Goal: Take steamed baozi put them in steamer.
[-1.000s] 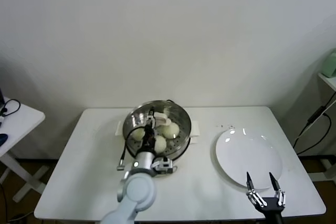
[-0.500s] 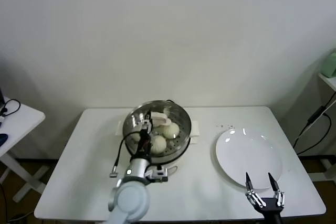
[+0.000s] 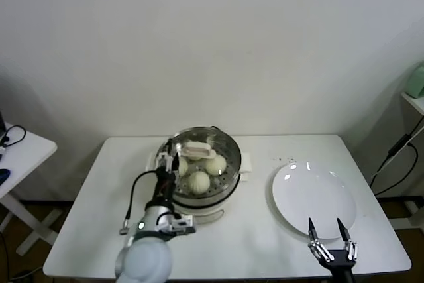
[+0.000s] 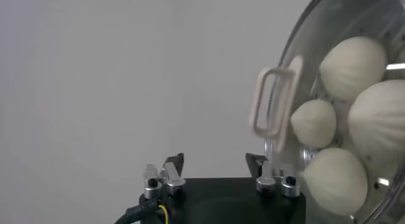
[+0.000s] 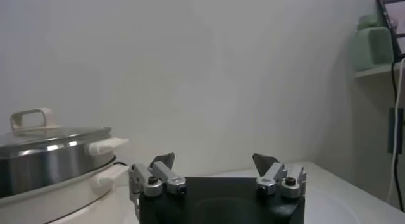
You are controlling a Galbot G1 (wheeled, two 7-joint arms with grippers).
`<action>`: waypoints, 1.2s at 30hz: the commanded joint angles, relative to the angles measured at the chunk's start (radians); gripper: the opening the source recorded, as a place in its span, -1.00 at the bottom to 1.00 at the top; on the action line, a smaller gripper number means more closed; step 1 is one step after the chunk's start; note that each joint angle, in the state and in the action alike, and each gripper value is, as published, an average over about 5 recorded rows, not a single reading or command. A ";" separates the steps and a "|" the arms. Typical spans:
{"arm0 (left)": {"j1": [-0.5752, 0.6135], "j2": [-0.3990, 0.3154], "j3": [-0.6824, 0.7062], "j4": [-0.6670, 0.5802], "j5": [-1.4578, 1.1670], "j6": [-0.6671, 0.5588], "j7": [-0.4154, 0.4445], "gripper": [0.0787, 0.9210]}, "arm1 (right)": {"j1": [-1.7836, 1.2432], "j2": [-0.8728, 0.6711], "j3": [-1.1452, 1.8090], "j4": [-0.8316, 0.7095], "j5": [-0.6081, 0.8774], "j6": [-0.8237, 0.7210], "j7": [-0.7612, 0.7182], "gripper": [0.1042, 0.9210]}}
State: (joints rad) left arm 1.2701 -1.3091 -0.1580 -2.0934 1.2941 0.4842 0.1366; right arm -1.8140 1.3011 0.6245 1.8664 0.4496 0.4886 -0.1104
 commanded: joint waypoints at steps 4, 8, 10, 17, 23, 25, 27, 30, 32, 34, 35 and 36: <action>0.071 -0.064 -0.366 -0.009 -0.782 -0.257 -0.125 0.63 | 0.003 -0.001 -0.008 -0.013 -0.021 0.003 0.023 0.76; 0.112 -0.069 -0.460 0.003 -1.079 -0.285 -0.101 0.74 | 0.002 -0.004 -0.012 -0.016 -0.024 0.007 0.022 0.76; 0.136 -0.062 -0.509 0.025 -1.205 -0.313 -0.079 0.76 | 0.002 -0.006 -0.012 -0.017 -0.024 0.007 0.022 0.76; 0.206 -0.036 -0.630 0.116 -1.513 -0.404 -0.032 0.77 | 0.000 -0.010 -0.014 -0.018 -0.026 0.003 0.020 0.76; 0.235 -0.048 -0.648 0.170 -1.535 -0.473 -0.019 0.77 | 0.002 -0.010 -0.017 -0.021 -0.028 0.002 0.021 0.76; 0.241 -0.057 -0.648 0.186 -1.537 -0.492 -0.016 0.77 | 0.004 -0.010 -0.018 -0.024 -0.029 0.004 0.020 0.76; 0.248 -0.065 -0.645 0.204 -1.540 -0.516 -0.014 0.77 | 0.004 -0.010 -0.020 -0.029 -0.030 0.007 0.021 0.76; 0.255 -0.075 -0.642 0.229 -1.541 -0.550 -0.013 0.77 | 0.005 -0.010 -0.024 -0.034 -0.033 0.009 0.022 0.76; 0.258 -0.081 -0.643 0.243 -1.540 -0.566 -0.013 0.77 | 0.005 -0.010 -0.027 -0.035 -0.034 0.009 0.022 0.76; 0.263 -0.086 -0.644 0.255 -1.538 -0.581 -0.013 0.77 | 0.005 -0.009 -0.030 -0.037 -0.034 0.009 0.022 0.76; 0.266 -0.088 -0.645 0.260 -1.537 -0.590 -0.013 0.77 | 0.006 -0.010 -0.031 -0.038 -0.034 0.009 0.022 0.76; 0.271 -0.091 -0.646 0.265 -1.537 -0.599 -0.012 0.77 | 0.006 -0.010 -0.031 -0.039 -0.034 0.009 0.022 0.76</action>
State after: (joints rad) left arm 1.5048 -1.3828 -0.7564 -1.9068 -0.1203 0.0031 0.1151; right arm -1.8093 1.2908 0.5969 1.8317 0.4173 0.4977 -0.0899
